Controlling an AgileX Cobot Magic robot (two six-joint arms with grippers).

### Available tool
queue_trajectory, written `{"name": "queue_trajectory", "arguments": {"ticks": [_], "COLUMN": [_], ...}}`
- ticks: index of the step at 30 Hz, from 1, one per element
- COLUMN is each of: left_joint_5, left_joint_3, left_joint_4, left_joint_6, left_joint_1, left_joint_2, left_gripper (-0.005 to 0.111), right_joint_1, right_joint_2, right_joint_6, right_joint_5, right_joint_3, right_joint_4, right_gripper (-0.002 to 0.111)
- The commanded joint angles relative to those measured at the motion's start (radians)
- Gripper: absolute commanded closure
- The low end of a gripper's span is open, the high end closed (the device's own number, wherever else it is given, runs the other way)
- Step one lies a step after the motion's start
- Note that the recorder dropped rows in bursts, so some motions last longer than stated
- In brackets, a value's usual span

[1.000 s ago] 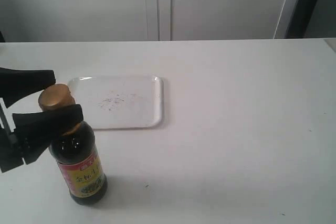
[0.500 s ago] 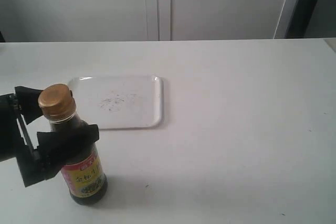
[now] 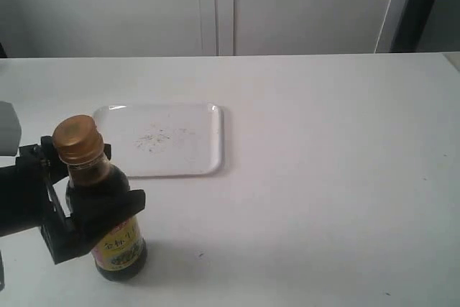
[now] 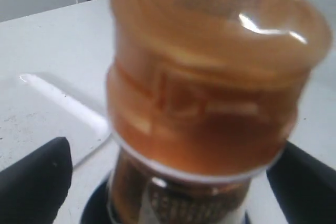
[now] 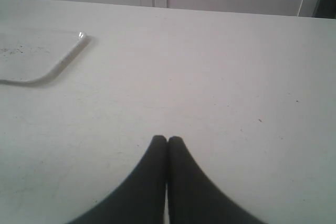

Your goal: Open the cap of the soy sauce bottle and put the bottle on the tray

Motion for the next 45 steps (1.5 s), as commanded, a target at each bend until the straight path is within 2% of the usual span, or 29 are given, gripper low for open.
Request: {"name": "queue_trajectory", "arguments": {"ticks": [1,18,21,25,28,31,35,36,45], "left_joint_5": [-0.009,-0.009,-0.009,-0.009,-0.009,-0.009,-0.009,-0.009,-0.009], "left_joint_3": [0.002,0.002,0.002,0.002,0.002,0.002,0.002,0.002,0.002], "left_joint_4": [-0.003,-0.003,0.002,0.004,0.015,0.019,0.024,0.031,0.033], "left_joint_6": [0.038,0.156,0.156,0.165,0.189,0.189,0.216,0.238,0.289], "left_joint_1": [-0.009,-0.009,-0.009,-0.009,-0.009,-0.009,-0.009,-0.009,-0.009], "left_joint_2": [0.038,0.160,0.171,0.182,0.191,0.191,0.191,0.191,0.191], "left_gripper": [0.002,0.002,0.005,0.023,0.043,0.066,0.103,0.106,0.107], "right_joint_1": [0.001,0.001,0.001,0.001,0.001,0.001,0.001,0.001,0.001], "right_joint_2": [-0.007,-0.007,-0.007,-0.007,-0.007,-0.007,-0.007,-0.007,-0.007], "right_joint_6": [-0.004,-0.004,-0.004,-0.004,-0.004,-0.004,-0.004,-0.004,-0.004], "right_joint_5": [-0.004,-0.004,-0.004,-0.004,-0.004,-0.004,-0.004,-0.004,-0.004], "right_joint_3": [0.002,0.002,0.002,0.002,0.002,0.002,0.002,0.002,0.002], "right_joint_4": [-0.006,-0.006,-0.006,-0.006,-0.006,-0.006,-0.006,-0.006,-0.006], "right_gripper": [0.108,0.108,0.108,0.108,0.108,0.108,0.108,0.108,0.108]}}
